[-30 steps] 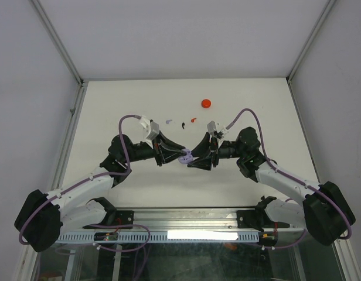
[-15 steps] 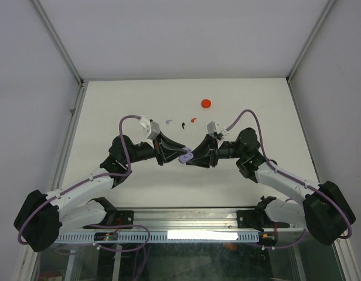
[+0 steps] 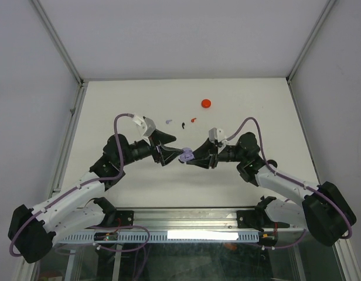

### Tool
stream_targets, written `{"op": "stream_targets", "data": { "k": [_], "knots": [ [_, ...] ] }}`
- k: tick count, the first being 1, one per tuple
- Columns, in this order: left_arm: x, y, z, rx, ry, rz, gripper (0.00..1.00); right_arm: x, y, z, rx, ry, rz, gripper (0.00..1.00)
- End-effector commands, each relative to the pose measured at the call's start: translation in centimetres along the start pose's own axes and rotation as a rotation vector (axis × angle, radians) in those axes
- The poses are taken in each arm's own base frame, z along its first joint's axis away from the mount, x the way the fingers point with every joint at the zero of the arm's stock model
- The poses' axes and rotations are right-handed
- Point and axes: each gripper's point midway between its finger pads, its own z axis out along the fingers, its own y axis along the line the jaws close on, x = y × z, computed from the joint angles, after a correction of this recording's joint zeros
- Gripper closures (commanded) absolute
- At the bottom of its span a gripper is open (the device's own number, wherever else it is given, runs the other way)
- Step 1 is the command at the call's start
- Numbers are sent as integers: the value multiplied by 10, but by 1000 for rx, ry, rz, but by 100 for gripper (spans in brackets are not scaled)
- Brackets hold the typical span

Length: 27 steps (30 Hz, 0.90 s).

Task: Insert the wireless bluetooth earbuds into the charging case
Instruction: Adjust the charging case, then pick up the earbud from the center of the board.

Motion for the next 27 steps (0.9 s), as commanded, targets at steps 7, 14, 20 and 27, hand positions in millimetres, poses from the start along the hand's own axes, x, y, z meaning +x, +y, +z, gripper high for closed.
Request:
{"op": "stream_targets", "data": {
  "k": [7,14,20,27],
  "knots": [
    [-6,75,-37,-576,43,-182,21,3,-23,-14,176,-53,-183,87],
    [24,111,-51,-819,129,-258,15,3,-28,-30,297,-108,-246,86],
    [57,141,-49,-953,276,-324,14,5,-32,-35,342,-109,-251,86],
    [101,175,-47,-1058,464,-383,14,7,-36,-37,363,-103,-250,86]
  ]
}}
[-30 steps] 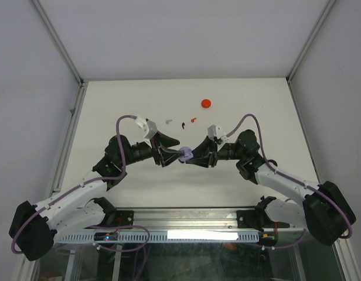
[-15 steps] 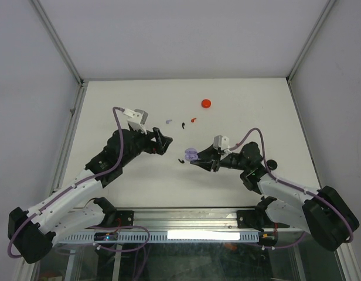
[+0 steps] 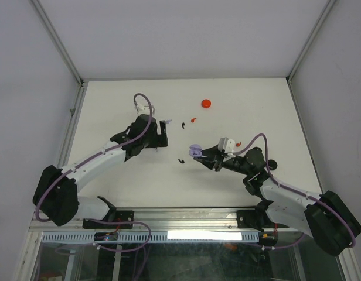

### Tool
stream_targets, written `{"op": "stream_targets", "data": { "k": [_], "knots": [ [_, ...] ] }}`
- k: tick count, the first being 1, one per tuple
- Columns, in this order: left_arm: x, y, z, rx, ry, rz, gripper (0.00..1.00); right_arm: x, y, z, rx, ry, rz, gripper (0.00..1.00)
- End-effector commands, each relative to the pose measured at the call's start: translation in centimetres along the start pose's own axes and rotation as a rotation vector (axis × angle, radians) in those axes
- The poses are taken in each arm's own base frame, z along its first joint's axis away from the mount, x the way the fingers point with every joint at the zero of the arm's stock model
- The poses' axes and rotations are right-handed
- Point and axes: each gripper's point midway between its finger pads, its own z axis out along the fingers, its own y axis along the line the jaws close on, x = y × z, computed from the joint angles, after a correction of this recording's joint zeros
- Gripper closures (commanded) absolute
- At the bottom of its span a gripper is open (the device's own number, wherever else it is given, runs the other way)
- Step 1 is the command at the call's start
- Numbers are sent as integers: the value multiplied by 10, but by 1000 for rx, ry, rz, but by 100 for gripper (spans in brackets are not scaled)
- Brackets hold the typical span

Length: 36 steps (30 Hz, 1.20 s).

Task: Insert the wireless bluetooth earbuds into the charging case
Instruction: Pick up the earbud from the center of the board.

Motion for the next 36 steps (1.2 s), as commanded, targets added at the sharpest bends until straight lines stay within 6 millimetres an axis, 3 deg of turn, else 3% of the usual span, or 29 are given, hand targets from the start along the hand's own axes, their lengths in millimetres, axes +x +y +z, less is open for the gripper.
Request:
{"op": "stream_targets", "data": {
  "k": [1,5,12,17,25,31,36],
  "knots": [
    [-4,8,19,-75,58,-18,14,-20,-10,1,43,-71,-77,86],
    [9,21,41,-155,131,-13,12,-19,-11,1,47,-67,-79,87],
    [24,38,63,-221,211,-36,19,-16,-11,3,38,-53,-70,87],
    [29,45,70,-238,236,-53,31,-16,-10,3,34,-49,-70,86],
    [38,47,82,-239,282,-55,40,-15,-10,3,27,-39,-67,86],
    [45,47,85,-237,308,-58,41,-15,-10,4,28,-33,-68,86],
    [49,48,89,-245,323,-55,51,-14,-11,4,30,-31,-67,86]
  ]
}}
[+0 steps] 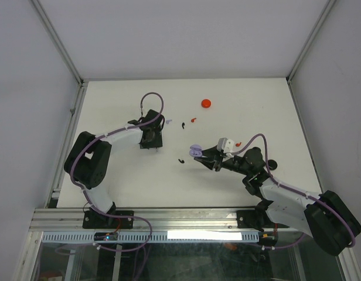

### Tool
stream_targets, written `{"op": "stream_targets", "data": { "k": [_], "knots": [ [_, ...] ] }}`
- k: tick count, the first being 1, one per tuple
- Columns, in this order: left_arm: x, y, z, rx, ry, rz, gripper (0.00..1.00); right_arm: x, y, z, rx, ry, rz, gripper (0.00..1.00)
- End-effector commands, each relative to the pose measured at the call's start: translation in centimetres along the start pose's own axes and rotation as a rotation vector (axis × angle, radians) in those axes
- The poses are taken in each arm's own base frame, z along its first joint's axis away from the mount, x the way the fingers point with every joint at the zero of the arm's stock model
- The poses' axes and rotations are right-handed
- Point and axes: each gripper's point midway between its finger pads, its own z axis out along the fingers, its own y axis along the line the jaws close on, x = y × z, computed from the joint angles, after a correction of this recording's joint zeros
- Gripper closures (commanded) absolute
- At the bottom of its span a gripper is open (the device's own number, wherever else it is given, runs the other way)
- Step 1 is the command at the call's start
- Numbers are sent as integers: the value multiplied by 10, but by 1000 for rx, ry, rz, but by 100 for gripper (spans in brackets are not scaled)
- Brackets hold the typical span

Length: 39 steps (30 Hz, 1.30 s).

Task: Insert the wireless bluetooth earbuds into the charging case
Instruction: Pick up the earbud from the center of the board.

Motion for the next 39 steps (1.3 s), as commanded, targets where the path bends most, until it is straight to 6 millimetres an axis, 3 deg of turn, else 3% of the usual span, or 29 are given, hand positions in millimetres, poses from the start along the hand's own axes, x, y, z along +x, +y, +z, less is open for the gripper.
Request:
{"op": "stream_targets", "data": {
  "k": [1,15,24,34,39],
  "knots": [
    [-9,-10,3,31,1,-28,54,-23,-7,5,11,-60,-62,86],
    [7,-16,-1,23,75,1,65,-25,-7,4,11,-64,-65,86],
    [17,-25,3,15,101,31,65,-26,-7,4,11,-62,-64,86],
    [18,-21,5,-5,100,33,76,-25,-7,5,9,-59,-62,86],
    [12,-24,-6,12,65,28,81,-25,-9,4,22,-59,-65,86]
  ]
}}
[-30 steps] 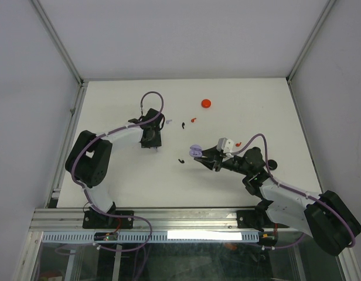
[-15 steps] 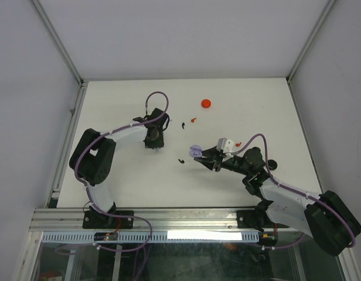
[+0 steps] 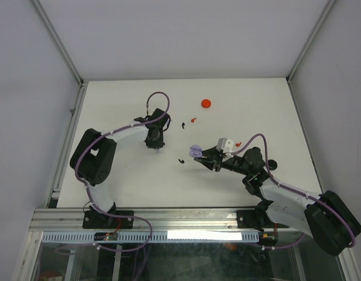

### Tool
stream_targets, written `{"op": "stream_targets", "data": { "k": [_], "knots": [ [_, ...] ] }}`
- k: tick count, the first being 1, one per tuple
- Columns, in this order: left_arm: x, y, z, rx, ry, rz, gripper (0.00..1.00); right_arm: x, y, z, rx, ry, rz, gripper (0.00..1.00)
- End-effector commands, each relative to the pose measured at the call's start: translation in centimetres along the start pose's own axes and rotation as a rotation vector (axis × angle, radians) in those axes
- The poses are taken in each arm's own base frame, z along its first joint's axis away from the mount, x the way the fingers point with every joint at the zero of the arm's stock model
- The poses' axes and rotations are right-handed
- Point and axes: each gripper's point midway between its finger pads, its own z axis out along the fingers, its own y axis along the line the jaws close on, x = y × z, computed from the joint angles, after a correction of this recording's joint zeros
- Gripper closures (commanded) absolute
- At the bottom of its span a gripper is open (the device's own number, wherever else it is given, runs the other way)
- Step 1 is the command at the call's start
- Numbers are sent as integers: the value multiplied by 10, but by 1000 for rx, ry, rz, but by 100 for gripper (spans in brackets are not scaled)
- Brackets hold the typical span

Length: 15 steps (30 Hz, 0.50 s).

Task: Insert the wireless bluetooth earbuds into the charging case
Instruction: Pick up the earbud from the center of the board.

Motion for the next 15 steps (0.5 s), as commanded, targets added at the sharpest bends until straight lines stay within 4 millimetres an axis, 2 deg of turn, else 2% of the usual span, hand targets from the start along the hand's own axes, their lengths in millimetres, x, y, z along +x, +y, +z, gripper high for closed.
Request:
{"op": "stream_targets", "data": {
  "k": [1,9,15],
  "knots": [
    [6,-9,-9,33,6,-13,82,-28,-10,4,27,-71,-72,86],
    [-15,-20,-45,100,-139,-38,83,-28,-14,3,53,-83,-76,86],
    [-34,-44,-89,207,-310,-35,85,-28,-19,1,86,-94,-81,86]
  ]
}}
